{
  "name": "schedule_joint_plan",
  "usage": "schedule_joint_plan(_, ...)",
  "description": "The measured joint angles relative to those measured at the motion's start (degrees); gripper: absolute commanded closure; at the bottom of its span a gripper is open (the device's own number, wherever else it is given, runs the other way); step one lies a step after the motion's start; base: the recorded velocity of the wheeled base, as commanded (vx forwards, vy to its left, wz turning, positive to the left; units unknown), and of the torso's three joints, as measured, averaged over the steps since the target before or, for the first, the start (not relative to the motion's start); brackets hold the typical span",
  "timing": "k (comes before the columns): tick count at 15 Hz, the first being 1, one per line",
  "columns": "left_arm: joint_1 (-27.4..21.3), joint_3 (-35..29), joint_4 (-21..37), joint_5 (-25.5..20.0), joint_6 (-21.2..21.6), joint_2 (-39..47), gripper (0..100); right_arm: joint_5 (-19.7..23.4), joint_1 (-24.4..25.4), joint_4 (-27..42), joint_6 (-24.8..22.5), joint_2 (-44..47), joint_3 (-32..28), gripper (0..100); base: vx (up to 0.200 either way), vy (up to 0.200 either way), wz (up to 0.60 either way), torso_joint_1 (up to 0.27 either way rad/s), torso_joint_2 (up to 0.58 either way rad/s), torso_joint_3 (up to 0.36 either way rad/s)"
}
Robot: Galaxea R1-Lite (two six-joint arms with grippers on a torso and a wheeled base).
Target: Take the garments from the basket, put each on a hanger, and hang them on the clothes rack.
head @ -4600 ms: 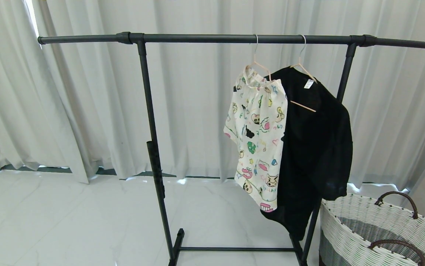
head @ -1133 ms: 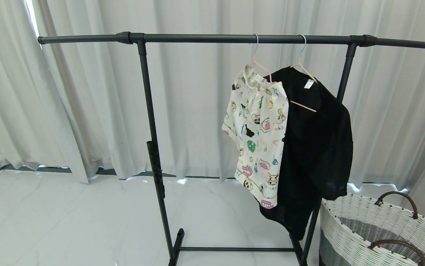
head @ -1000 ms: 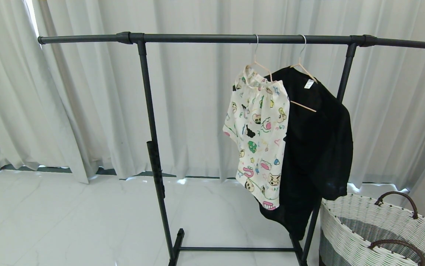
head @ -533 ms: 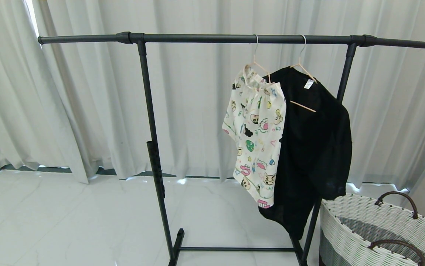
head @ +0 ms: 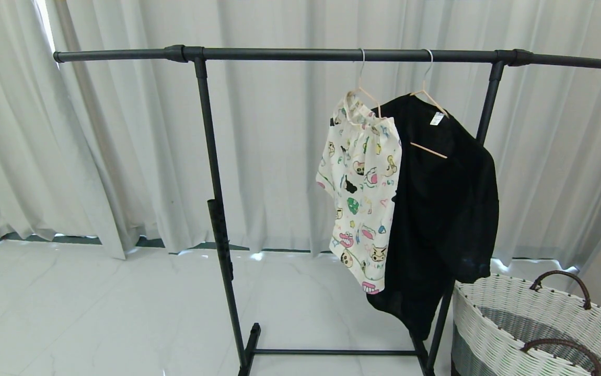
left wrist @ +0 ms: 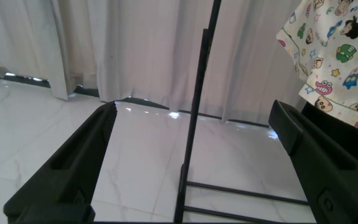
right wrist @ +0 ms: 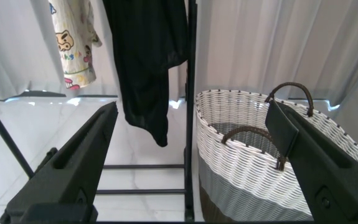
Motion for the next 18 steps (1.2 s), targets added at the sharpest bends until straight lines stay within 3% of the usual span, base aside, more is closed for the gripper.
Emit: schedule_joint_plan(18,0.00,0.00,0.00,0.02,0.00,0.00,0,-0.02,0.00,0.00,0.05,0.00,0.02,0,0.000,0.000,0.00,0.000,0.00,0.000)
